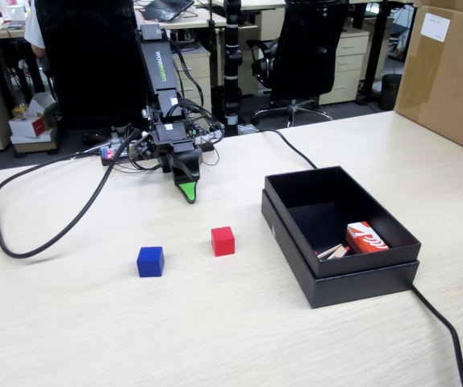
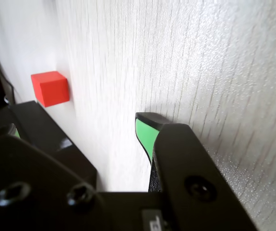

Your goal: Put the red cube on top of the blue cube

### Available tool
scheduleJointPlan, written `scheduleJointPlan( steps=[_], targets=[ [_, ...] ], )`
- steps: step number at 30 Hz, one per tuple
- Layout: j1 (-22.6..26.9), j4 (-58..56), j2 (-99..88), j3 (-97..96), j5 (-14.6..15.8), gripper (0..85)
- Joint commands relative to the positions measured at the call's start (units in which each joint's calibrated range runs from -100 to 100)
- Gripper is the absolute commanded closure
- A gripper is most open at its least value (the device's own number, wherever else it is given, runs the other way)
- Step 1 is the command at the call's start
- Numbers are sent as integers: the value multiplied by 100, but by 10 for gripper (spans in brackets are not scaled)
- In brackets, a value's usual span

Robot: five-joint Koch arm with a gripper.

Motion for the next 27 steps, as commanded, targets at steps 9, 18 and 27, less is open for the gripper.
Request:
scheduleJointPlan(
  steps=[9,18,27],
  targets=[
    [-15,-1430,-20,1058,29,378],
    [24,-3910,599,3724,278,383],
    [98,-5664,2745,6462,357,384]
  ],
)
